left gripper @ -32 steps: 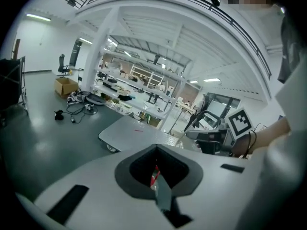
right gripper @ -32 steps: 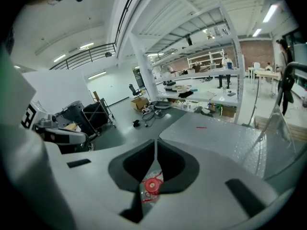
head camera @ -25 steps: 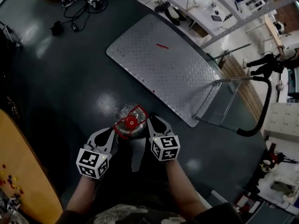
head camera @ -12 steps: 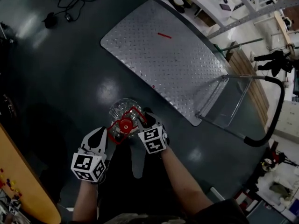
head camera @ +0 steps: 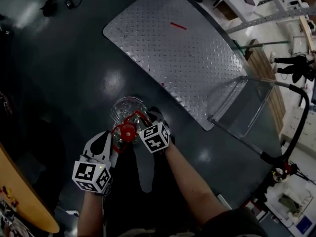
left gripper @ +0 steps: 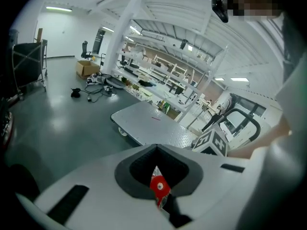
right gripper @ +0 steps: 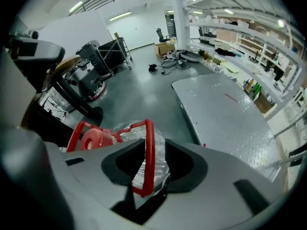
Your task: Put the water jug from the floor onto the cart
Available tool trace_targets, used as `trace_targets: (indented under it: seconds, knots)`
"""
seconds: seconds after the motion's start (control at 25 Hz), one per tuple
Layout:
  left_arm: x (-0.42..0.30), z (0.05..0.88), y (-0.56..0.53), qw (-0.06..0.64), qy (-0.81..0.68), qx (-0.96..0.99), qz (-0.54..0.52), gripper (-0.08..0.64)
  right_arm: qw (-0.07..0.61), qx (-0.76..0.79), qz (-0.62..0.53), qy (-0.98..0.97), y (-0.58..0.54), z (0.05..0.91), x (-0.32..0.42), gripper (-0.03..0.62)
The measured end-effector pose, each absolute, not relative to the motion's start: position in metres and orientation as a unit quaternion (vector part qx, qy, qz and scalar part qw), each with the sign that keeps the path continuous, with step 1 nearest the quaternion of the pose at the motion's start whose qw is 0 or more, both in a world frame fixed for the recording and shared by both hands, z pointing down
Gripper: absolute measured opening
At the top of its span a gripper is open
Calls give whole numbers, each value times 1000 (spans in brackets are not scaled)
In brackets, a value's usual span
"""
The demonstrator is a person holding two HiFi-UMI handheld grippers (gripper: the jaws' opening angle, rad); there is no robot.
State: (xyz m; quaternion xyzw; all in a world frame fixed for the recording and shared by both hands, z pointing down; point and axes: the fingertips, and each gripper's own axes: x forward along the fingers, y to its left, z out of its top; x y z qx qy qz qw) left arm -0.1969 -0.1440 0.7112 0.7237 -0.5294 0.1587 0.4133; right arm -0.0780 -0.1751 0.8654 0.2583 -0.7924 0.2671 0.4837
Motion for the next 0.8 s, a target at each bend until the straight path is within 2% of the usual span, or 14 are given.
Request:
trace_targets:
  seconds: [0.28,0.44,0.8]
  knots:
    - [-191,721,-137,425,-528,718,158,8,502,237,268,-788,-167,883,-83,114]
    - [-187,725,-134,432,-524,717,159,8,513,239,246,-787,-167,886,-84,28]
    - [-189,718,-133,428,-520,721,160,8,498,243,260,-791,-159,869,-94,21]
